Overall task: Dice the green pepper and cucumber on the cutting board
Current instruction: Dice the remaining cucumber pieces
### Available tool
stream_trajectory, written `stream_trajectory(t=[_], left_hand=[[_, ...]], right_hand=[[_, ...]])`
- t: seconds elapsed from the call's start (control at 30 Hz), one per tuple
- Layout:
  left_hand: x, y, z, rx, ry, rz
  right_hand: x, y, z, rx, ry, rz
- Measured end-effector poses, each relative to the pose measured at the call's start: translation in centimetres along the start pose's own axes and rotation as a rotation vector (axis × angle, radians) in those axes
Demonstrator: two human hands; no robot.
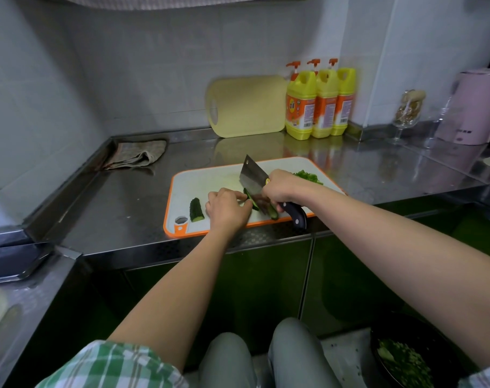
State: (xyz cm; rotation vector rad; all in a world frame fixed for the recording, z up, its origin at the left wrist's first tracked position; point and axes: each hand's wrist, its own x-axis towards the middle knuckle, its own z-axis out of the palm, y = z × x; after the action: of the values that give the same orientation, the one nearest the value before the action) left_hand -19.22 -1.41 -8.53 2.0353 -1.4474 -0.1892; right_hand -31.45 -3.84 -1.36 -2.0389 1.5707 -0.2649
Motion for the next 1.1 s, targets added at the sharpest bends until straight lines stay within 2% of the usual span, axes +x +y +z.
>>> stream_trajectory(t=[0.23,0.57,1.1], left_hand=[[0.3,-0.2,0.4,-0.026,0.014,-0.01],[0.8,-0.5,0.8,-0.021,0.005,-0.009],[0.9,-0.6,0.7,-0.025,0.0,-0.009]], right_hand=[[-0.6,-0.3,0.3,0.017,0.012,-0.007],[0.2,-1.7,0.3,-0.068,-0.07,0.01],[2.3,-0.8,2.2,0.011,0.121,-0.025]])
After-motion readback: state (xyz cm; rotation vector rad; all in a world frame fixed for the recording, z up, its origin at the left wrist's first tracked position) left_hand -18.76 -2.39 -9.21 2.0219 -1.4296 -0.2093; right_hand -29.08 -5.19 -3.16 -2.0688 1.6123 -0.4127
